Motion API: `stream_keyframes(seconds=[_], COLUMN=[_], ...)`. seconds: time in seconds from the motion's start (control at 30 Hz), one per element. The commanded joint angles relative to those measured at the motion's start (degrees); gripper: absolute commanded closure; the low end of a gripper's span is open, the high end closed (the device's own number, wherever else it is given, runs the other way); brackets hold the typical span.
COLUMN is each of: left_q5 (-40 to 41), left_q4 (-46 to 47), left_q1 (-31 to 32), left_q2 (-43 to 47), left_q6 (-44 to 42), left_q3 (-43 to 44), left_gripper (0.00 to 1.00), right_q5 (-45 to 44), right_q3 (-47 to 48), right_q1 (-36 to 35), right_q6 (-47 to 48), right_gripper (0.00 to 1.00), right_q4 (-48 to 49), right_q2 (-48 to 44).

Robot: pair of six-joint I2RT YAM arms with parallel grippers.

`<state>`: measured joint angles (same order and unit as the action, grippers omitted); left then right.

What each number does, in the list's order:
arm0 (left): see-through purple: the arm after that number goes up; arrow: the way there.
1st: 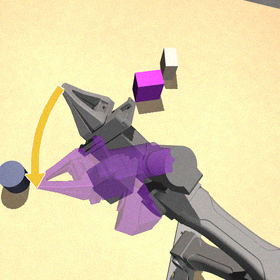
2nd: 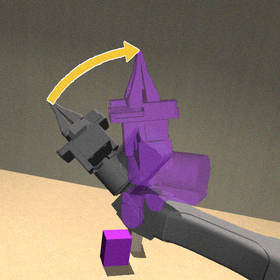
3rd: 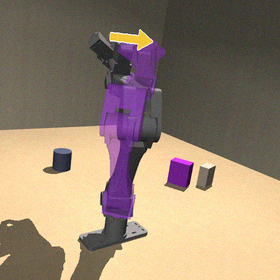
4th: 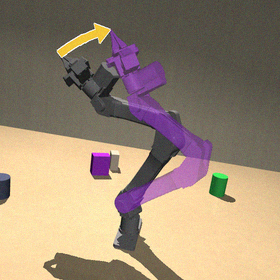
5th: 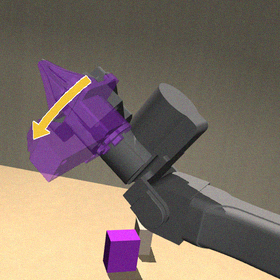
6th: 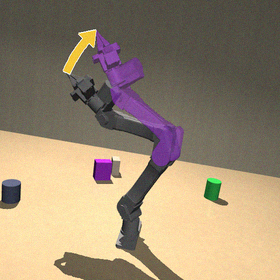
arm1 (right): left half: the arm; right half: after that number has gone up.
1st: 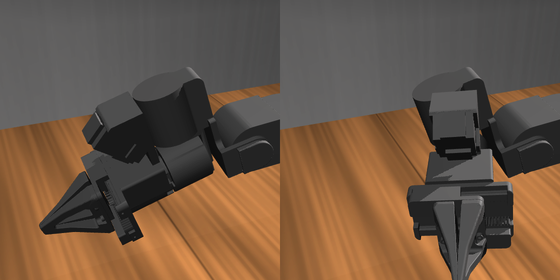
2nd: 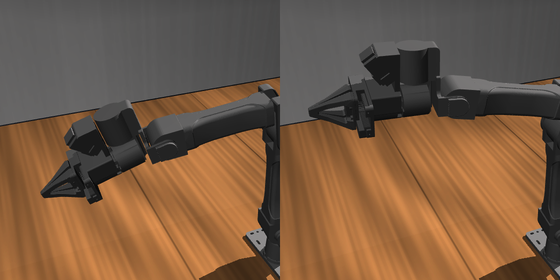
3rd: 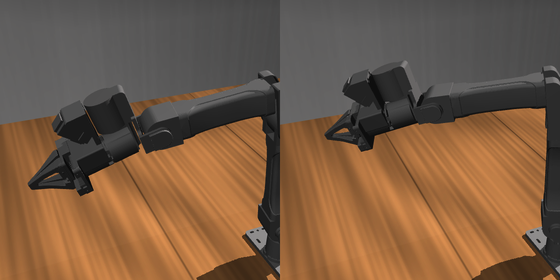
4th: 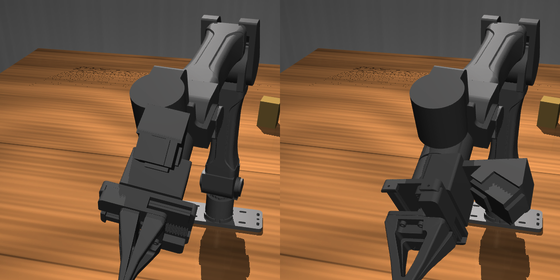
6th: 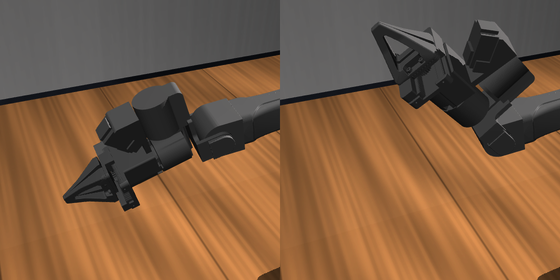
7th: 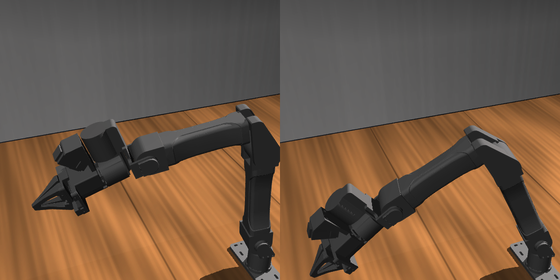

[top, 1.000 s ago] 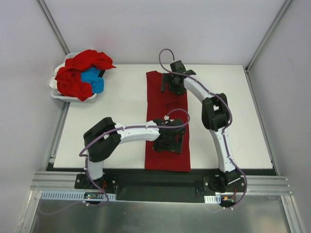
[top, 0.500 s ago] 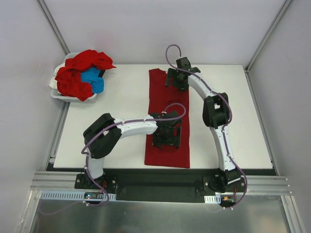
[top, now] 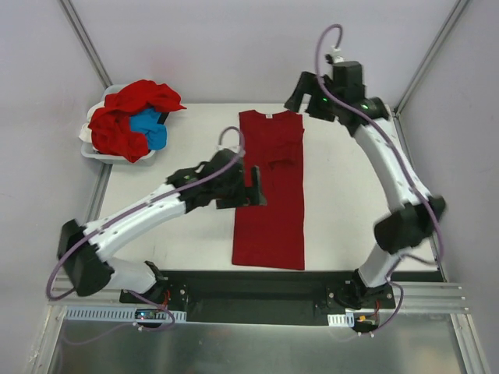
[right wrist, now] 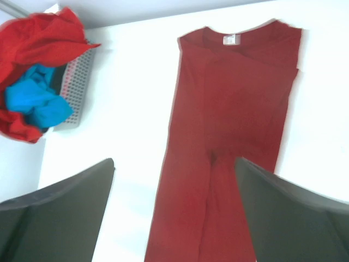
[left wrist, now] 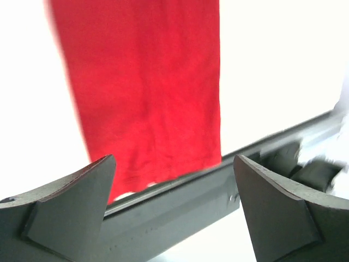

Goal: Fold and stack the t-shirts

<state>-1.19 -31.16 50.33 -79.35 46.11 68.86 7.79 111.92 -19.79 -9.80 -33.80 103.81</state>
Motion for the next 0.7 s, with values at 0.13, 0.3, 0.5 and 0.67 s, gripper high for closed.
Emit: stream_keyframes(seconds=[0.13, 0.3, 0.5, 0.67], left_q5=[-8.2, -16.9, -17.7, -17.2], left_q4=[-1.7, 5.5, 11.5, 15.5], left_q1=[-11.6, -11.5, -7.1, -4.2], left_q2=[18.8, 24.9, 27.4, 22.8], left_q6=[7.0, 16.6, 22.3, 21.7], left_q3=[-17.1, -33.8, -44.2, -43.4], left_gripper=[0.15, 0.21, 0.28, 0.36], right_q5=[5.3, 9.8, 12.0, 14.2], right_q3=[-43.0, -68.3, -80.1, -84.0], right_q1=[1.2, -0.3, -2.0, -4.1], right_q6=[-6.7, -13.1, -15.2, -15.4], right_gripper=[0.03, 0.01, 0.06, 0.18], right_q4=[-11.9, -14.3, -16.0, -10.4], right_q2=[-33.2, -50.8, -58.6, -55.7])
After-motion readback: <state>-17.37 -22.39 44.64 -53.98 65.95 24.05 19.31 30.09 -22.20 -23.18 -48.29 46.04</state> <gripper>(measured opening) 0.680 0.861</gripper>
